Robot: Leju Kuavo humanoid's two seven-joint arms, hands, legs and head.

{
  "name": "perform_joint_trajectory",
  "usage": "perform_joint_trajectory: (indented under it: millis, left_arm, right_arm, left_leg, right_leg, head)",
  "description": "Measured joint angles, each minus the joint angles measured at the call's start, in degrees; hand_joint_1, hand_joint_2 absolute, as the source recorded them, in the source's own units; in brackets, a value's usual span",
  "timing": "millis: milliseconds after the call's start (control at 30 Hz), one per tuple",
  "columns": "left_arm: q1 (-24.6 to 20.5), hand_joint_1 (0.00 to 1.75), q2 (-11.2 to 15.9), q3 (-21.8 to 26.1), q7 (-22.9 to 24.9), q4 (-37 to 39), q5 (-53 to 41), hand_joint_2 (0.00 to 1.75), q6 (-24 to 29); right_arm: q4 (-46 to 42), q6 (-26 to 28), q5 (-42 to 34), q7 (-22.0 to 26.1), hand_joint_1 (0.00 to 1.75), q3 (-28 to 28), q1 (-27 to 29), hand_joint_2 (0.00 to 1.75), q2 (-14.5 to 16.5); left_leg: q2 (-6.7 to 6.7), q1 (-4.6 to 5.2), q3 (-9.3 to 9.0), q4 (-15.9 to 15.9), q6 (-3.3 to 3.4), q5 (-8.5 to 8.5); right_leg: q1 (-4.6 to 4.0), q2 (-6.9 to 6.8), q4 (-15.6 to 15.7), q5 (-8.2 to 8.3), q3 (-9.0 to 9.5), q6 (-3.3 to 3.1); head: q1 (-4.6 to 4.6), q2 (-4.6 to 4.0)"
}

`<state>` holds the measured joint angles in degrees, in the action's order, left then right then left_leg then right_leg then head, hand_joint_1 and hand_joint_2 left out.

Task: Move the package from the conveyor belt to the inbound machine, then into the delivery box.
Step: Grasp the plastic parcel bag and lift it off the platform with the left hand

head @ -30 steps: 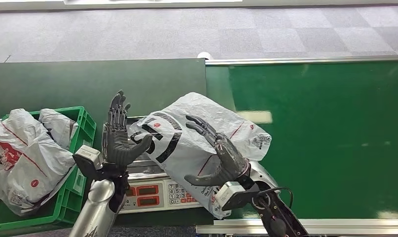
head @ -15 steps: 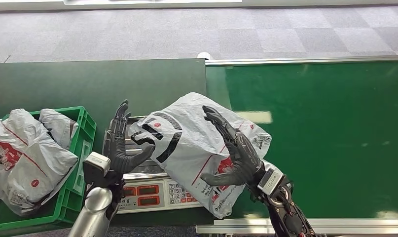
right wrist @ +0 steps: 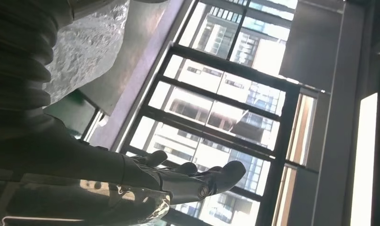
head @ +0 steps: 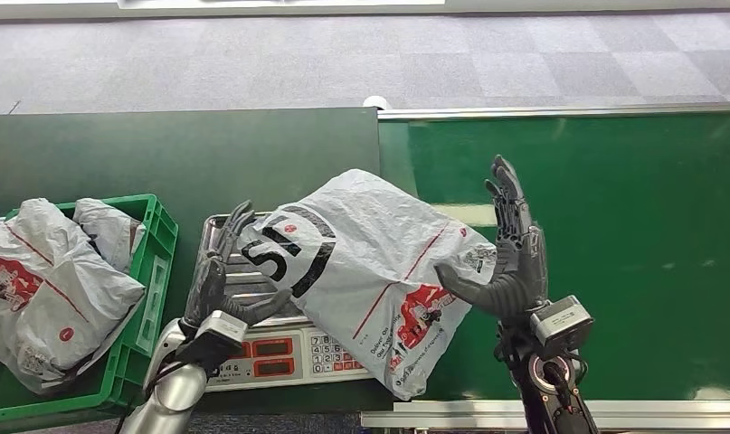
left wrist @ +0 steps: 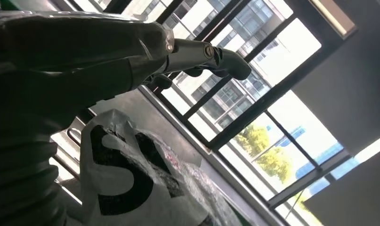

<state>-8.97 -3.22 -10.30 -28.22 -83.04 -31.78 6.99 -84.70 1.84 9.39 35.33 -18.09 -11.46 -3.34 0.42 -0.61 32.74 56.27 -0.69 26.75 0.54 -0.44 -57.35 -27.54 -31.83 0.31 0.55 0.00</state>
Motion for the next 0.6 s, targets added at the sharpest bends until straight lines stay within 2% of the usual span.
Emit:
perform_joint_trajectory:
  millis: [167, 267, 433, 567, 600]
  left_arm:
    - [-5.05, 0.00, 1.10, -3.73, 9.79, 4.48, -10.71, 1.75, -2.97]
    - [-7.44, 0.00, 1.50, -5.09, 12.11, 7.74, -13.53, 1.75, -4.66]
    - [-10.05, 0.00, 1.91, -6.48, 16.85, 13.37, -17.23, 1.75, -11.61]
    - [-11.98, 0.00, 1.93, -7.09, 19.15, 17.60, -19.15, 1.75, -13.55]
    - [-12.48, 0.33, 1.87, -7.16, 19.44, 18.40, -19.45, 1.75, -13.85]
  right_arm:
    - [-0.02, 0.09, 0.84, -1.53, 0.00, 4.35, 3.31, 1.75, -0.08]
    - [-0.02, -0.07, 1.69, -2.28, 0.00, 5.58, 4.69, 1.75, 0.02]
    - [-0.53, -1.44, 1.29, -3.88, 0.00, 7.20, 7.48, 1.75, 0.76]
    - [-0.70, -2.27, 1.26, -3.40, 0.00, 7.72, 10.40, 1.75, 2.22]
    - [-0.79, -2.35, 1.38, -3.30, 0.00, 7.83, 10.92, 1.75, 2.71]
  left_leg:
    - [0.04, -0.01, -0.03, 0.00, 0.02, -0.04]
    - [0.07, -0.01, -0.04, 0.00, 0.01, -0.05]
    - [0.05, -0.01, -0.02, -0.01, 0.00, -0.04]
    - [0.03, -0.01, -0.03, -0.02, 0.01, -0.02]
    - [0.01, -0.01, -0.07, -0.02, 0.01, -0.02]
  right_leg:
    - [-0.01, 0.02, 0.00, 0.05, 0.05, 0.01]
    - [-0.02, 0.03, -0.01, 0.06, 0.03, 0.00]
    - [-0.02, 0.03, -0.01, 0.03, 0.01, 0.01]
    - [-0.02, 0.02, -0.01, 0.02, 0.07, 0.01]
    - [-0.02, 0.01, -0.01, 0.02, 0.11, 0.01]
  head:
    - [0.01, 0.00]
    - [0.01, 0.00]
    - [0.00, 0.00]
    - [0.00, 0.00]
    - [0.01, 0.00]
